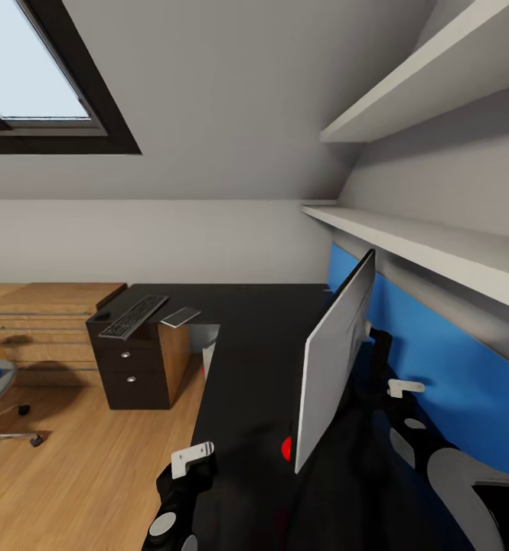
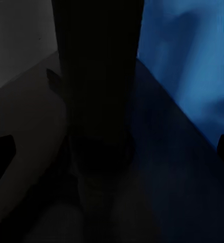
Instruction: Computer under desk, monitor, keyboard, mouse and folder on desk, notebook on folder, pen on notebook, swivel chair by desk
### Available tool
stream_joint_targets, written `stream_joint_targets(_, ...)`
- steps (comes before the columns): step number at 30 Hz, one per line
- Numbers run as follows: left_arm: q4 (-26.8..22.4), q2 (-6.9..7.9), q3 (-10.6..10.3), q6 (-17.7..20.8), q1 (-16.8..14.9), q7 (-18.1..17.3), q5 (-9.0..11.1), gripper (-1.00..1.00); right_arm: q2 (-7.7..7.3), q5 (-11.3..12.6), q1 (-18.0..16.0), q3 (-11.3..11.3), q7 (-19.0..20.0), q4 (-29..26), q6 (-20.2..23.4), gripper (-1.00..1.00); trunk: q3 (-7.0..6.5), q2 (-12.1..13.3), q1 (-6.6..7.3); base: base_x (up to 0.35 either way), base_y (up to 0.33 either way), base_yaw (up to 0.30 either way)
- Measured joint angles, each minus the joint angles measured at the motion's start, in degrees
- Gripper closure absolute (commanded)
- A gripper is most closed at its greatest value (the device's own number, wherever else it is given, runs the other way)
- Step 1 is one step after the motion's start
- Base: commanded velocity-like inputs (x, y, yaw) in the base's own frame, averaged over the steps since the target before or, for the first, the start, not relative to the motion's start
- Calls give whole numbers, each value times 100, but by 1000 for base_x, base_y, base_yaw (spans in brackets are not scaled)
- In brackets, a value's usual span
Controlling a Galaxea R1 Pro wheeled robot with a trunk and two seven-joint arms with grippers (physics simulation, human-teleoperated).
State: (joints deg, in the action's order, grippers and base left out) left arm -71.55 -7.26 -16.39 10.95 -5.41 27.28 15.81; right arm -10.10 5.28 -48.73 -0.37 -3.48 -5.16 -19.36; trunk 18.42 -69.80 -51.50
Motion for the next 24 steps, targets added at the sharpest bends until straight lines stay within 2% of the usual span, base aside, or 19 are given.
stream_joint_targets(17,1,-5,-2,0,0,1,-1,-100,-1,-1,0,0,3,-1,0,-100,0,0,0,-245,3,0)
stream_joint_targets(24,-1,2,6,2,1,-4,2,-100,4,4,1,0,7,-1,9,-100,0,0,0,-252,113,0)
